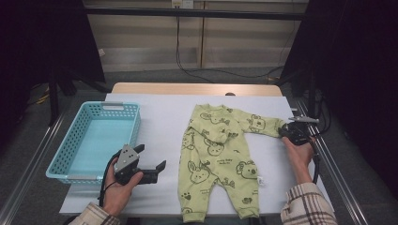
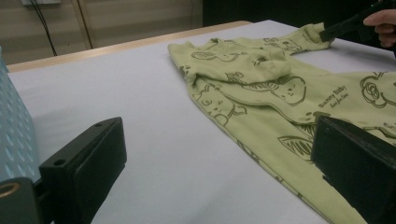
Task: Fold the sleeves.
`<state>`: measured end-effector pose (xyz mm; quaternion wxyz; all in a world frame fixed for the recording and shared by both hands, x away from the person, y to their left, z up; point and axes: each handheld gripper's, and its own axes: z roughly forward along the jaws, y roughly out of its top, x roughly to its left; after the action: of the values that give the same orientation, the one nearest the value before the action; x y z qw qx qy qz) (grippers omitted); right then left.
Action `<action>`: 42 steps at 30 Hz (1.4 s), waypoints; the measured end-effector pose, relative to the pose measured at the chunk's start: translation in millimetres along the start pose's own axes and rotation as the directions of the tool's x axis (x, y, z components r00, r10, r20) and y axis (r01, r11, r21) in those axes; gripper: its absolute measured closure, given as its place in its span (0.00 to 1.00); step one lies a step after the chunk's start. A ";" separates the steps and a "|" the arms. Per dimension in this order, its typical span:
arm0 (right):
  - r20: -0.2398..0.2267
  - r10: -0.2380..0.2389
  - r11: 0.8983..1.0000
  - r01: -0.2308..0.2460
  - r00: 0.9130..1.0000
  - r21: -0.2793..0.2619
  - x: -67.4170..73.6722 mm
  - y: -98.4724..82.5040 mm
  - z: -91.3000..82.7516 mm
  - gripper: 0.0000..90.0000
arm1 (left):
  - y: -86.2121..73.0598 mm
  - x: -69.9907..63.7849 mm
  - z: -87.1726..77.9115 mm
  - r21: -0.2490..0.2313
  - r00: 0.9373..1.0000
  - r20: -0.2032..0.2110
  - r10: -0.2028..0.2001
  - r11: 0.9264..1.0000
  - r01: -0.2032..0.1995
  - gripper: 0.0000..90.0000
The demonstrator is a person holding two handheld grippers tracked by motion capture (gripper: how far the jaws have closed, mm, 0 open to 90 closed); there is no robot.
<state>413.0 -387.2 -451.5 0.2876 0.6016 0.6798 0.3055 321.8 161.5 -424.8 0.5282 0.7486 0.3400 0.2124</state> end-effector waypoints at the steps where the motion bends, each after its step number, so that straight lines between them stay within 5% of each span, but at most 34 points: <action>1: -0.003 0.000 1.000 0.000 1.000 -0.004 0.9 0.7 -0.3 0.96 | 0.1 0.0 -0.2 0.004 1.000 0.001 0.007 1.000 -0.007 0.04; 16: -0.109 0.025 0.993 -0.037 0.994 -0.112 7.9 9.2 -13.9 0.96 | 0.2 -2.2 -1.3 -0.008 1.000 -0.001 0.030 1.000 -0.030 0.04; 42: -0.238 -0.027 0.973 -0.029 0.971 -0.229 31.7 31.3 -37.9 0.96 | -0.4 -6.5 0.4 -0.004 0.999 0.009 0.042 0.999 -0.042 0.04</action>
<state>400.8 -355.5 -403.9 0.2710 0.5232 0.6692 0.4528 317.5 156.5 -425.0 0.5264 0.7556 0.3214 0.2207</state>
